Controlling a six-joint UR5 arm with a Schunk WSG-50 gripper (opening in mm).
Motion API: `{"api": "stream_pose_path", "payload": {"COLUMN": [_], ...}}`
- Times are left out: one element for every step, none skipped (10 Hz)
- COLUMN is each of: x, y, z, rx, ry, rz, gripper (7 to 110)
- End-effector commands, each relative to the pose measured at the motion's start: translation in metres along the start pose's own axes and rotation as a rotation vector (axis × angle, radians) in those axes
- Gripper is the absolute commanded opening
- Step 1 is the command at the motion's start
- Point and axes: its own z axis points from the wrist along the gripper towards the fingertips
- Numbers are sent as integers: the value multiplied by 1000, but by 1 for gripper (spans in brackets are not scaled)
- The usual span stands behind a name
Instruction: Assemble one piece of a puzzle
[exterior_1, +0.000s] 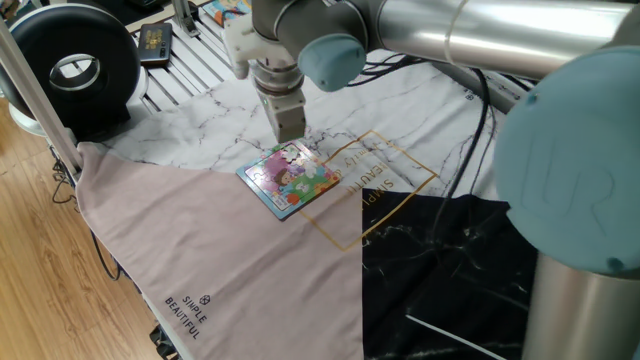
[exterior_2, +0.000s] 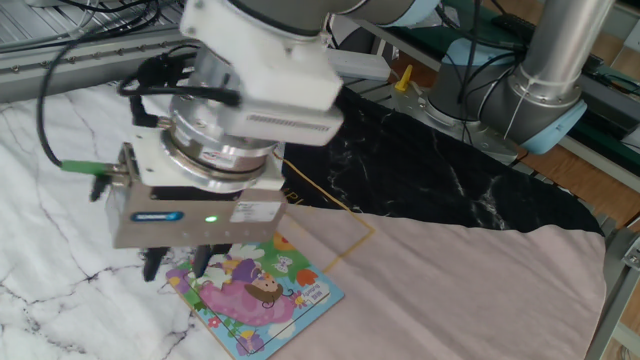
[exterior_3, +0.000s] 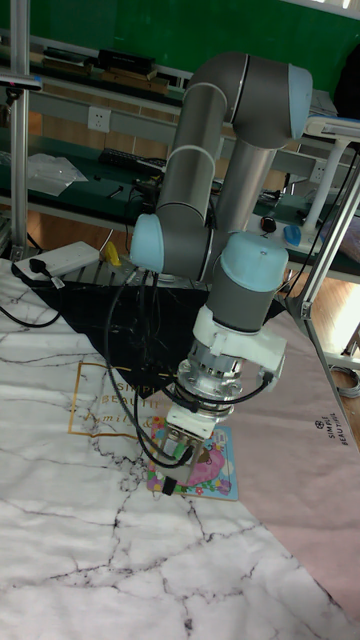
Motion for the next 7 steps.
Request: {"api": "stream_pose_path", "payload": {"x": [10,5,-2,1,4,-6,-9], "y": [-5,28,45,61,82,87,82], "z": [2,4,5,5,-3,-8,-13], "rx": [5,-110,-185,-252,-342,-375,-357], "ry": [42,31,9,20,47,22,20], "rz": [139,256,286,293,311,304,299], "gripper": [44,66,66,66,66,66,66]}}
